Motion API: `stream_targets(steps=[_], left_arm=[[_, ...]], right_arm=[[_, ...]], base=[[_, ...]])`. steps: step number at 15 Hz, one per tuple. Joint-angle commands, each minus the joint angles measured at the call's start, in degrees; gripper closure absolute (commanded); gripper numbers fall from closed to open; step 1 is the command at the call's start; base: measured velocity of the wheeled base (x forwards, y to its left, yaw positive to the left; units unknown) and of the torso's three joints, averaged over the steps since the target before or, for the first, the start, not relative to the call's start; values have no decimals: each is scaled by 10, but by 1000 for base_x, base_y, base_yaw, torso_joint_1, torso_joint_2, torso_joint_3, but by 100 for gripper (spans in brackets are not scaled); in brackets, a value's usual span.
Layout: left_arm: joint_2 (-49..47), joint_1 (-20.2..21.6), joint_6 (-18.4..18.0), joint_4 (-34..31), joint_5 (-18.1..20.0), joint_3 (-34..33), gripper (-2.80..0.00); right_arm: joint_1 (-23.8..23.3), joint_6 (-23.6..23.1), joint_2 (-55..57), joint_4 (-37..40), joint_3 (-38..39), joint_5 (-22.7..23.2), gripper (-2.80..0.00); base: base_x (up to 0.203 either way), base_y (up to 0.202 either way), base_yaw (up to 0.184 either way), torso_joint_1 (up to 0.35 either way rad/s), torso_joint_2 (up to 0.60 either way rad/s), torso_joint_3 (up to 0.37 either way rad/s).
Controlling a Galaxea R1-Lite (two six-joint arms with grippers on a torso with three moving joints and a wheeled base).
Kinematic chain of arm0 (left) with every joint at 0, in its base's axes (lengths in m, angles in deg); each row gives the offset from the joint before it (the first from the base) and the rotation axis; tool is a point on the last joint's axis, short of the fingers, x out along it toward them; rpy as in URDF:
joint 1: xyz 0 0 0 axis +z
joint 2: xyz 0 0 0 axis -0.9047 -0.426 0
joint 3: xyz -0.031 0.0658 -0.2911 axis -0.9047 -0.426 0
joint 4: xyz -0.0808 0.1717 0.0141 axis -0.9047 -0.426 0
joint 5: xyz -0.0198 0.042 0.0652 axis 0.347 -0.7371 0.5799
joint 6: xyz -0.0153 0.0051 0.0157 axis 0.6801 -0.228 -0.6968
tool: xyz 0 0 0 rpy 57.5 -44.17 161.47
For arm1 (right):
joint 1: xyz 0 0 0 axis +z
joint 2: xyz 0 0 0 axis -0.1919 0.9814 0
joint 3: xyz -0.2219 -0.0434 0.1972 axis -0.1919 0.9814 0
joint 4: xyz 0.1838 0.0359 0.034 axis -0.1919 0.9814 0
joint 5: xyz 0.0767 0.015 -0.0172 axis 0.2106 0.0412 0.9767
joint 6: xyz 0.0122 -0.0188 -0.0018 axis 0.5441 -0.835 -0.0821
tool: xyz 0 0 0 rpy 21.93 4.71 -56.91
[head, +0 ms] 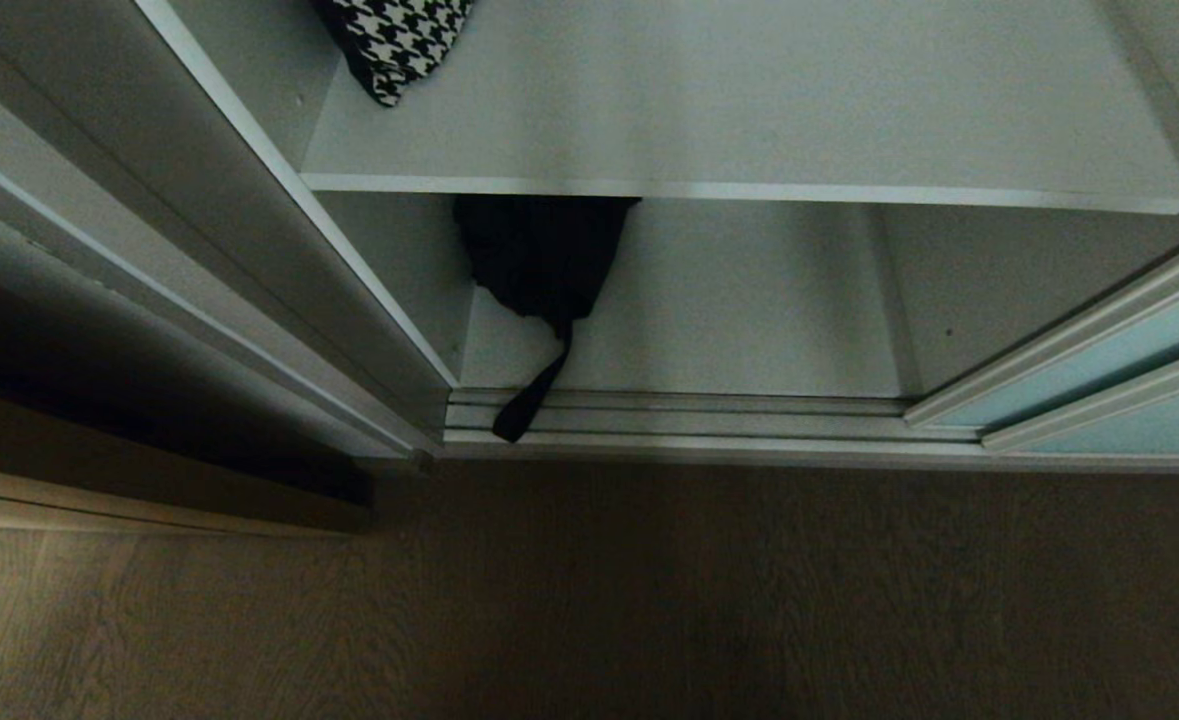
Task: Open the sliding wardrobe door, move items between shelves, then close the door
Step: Place the bag on the higher shelf
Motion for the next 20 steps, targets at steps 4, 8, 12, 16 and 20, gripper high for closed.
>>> stream_targets(steps=[4, 8, 12, 16, 20], left_arm=[[-236, 0, 76, -14, 83, 88, 0], [-401, -1, 136, -21, 194, 125, 0], [-542, -31, 137, -23, 274, 134, 0], [-678, -88, 90, -19, 292, 137, 0], [-793, -158, 83, -19, 295, 204, 0]], right_arm=[[0, 0, -1, 0, 0, 0, 0], [0, 0, -1, 0, 0, 0, 0], [0, 0, -1, 0, 0, 0, 0], [0, 0, -1, 0, 0, 0, 0], [0, 0, -1, 0, 0, 0, 0]], base=[[0, 0, 0, 0, 0, 0], [0, 0, 0, 0, 0, 0], [0, 0, 0, 0, 0, 0], [0, 0, 0, 0, 0, 0], [0, 0, 0, 0, 0, 0]])
